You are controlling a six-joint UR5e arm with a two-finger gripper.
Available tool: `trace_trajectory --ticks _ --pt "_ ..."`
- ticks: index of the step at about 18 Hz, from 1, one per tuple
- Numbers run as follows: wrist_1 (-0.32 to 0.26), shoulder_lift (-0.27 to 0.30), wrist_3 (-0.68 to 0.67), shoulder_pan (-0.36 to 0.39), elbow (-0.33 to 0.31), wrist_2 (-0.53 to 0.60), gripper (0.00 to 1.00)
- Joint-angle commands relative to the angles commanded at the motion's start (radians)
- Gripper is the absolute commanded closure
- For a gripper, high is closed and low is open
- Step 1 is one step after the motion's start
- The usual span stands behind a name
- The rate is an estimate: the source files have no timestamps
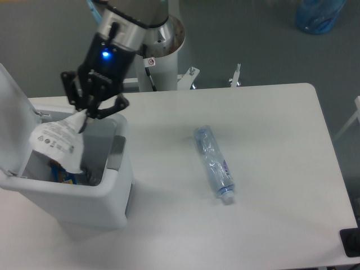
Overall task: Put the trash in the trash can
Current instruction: 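Carry the cup over the trash can and open the gripper, then move the open gripper over the clear water bottle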
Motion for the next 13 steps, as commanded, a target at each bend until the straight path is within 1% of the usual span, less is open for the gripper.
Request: trace_trajectory --ticks 1,6,8,9,10,13 --pt "0.003 -0.002 0.005 0.002 0.0 0.002 0.0" --pt "0.003 0.005 0.017 0.005 -0.005 0.002 0.0" --pt "0.006 -0.001 0.015 0.012 0.011 0.0 0.0" --pt "0.009 -0.006 0.014 0.038 0.024 0.0 0.0" --pt "0.008 -0.017 0.006 0.093 0.053 -0.005 0.0" --pt "0.008 -0.08 0.0 0.202 0.124 -0.012 0.0"
